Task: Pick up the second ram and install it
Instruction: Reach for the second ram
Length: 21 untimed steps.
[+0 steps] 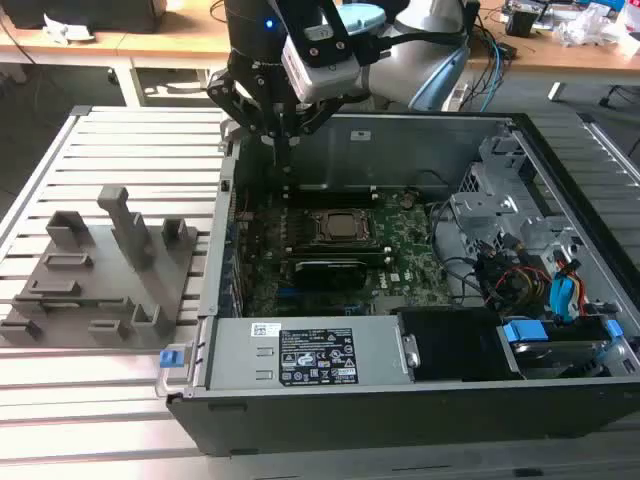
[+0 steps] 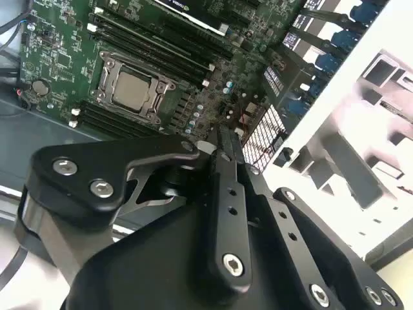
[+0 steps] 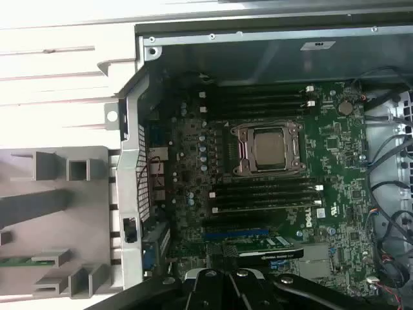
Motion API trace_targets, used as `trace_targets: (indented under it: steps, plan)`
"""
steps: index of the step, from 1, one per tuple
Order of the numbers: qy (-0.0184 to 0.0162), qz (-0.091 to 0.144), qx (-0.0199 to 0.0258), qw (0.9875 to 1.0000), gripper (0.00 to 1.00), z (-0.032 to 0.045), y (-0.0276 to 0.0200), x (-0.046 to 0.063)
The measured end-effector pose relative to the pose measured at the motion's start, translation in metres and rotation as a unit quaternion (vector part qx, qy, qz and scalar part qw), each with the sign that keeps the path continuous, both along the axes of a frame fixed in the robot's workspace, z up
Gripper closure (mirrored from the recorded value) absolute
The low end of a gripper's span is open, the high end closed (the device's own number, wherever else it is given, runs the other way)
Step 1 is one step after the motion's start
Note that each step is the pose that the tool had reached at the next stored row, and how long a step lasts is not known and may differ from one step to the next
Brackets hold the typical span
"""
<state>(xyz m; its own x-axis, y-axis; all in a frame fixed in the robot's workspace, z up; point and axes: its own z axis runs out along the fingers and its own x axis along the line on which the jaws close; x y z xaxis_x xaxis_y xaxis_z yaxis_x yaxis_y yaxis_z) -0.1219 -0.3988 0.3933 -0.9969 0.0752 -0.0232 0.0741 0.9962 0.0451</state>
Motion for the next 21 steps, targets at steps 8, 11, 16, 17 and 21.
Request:
trace_targets:
  steps: [8,11,16,17,21]
  plan:
    - [0.0,0.0,0.0,1.0,0.89,0.0,0.0,-0.031]
    - [0.0,0.0,0.0,1.0,0.89,-0.0001,0.0,-0.041]
    - [0.0,0.0,0.0,1.0,0.89,-0.0003,0.0,-0.064]
    - [0.0,0.0,0.0,1.0,0.89,-0.0004,0.0,-0.066]
    - [0.0,0.0,0.0,1.0,0.89,-0.0005,0.0,-0.078]
